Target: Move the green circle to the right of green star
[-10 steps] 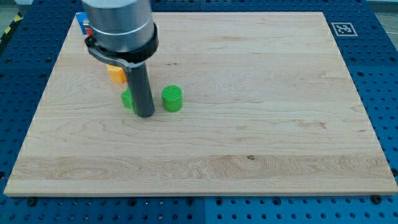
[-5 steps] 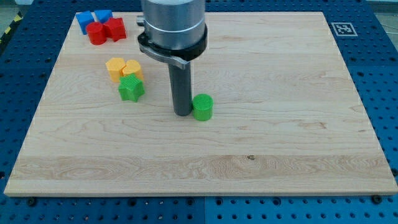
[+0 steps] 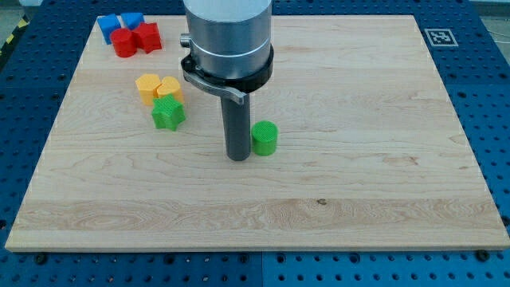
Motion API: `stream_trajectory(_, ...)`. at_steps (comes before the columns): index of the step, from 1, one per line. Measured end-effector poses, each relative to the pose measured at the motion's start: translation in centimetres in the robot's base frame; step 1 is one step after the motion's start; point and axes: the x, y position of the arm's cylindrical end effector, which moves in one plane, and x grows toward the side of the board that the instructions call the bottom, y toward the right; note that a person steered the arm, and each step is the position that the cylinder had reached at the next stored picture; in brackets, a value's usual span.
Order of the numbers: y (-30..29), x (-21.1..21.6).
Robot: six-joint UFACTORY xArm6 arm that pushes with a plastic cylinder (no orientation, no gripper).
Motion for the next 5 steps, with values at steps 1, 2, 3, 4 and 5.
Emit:
stream_trajectory(1, -1.3, 0.0)
stream_trajectory(2, -3.3, -0.3)
stream_trajectory(3, -3.5, -1.2)
stream_trajectory(4, -2.6, -1.2)
stream_trajectory(5, -2.0, -1.2)
